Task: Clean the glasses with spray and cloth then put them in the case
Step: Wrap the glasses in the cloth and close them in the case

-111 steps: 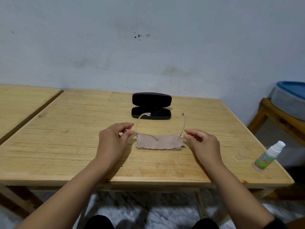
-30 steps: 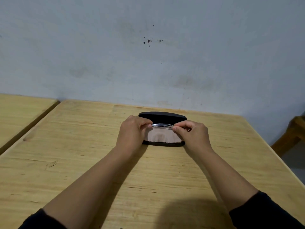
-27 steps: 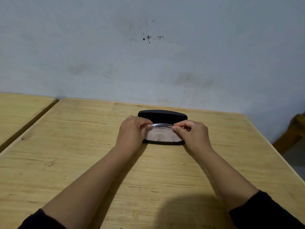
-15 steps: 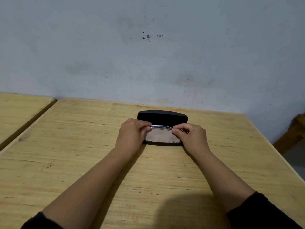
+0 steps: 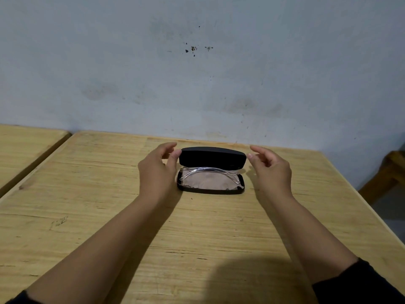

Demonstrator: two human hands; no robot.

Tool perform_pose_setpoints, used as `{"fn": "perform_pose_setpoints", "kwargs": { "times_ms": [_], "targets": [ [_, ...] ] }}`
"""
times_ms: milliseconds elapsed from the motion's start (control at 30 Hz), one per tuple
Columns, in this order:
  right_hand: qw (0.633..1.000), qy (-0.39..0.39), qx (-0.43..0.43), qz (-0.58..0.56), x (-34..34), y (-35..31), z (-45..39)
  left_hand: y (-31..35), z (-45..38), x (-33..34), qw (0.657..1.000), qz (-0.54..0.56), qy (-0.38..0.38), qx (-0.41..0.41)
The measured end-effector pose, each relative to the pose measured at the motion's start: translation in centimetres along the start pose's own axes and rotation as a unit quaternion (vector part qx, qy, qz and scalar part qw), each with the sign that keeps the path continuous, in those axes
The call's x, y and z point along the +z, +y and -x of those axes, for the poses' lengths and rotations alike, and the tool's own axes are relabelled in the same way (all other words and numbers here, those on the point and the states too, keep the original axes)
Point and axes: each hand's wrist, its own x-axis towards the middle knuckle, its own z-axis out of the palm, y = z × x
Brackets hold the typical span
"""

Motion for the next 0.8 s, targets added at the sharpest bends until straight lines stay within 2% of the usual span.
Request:
{"fn": "perform_pose_setpoints", "kwargs": {
  "times_ms": [100,367,467,600,800],
  "targets": [
    [0.998,-0.04,0.049,-0.007,0.3,-0.1,-1.0,-0.1,-0.6,0.1,0.996,-0.015,-0.08,-0.026],
    [0.987,-0.077,0.138,-0.03,0.3,0.1,-0.8,-1.4,-0.9,0.1,0.99,0.004,-0.127,-0.06],
    [0.981,-0.091,0.164,-0.04,0.3,-0.1,-0.8,-1.7,-0.8,-0.5,0.979,-0.023,-0.201,-0.032],
    [0.975,-0.106,0.185,-0.056,0.3,-0.5,-0.8,-2.4,-0.7,-1.4,0.959,-0.008,-0.283,-0.021],
    [0.974,-0.106,0.188,-0.069,0.4,-0.6,-0.7,-3.2,-0.8,-1.8,0.944,0.031,-0.328,-0.021]
  ]
}}
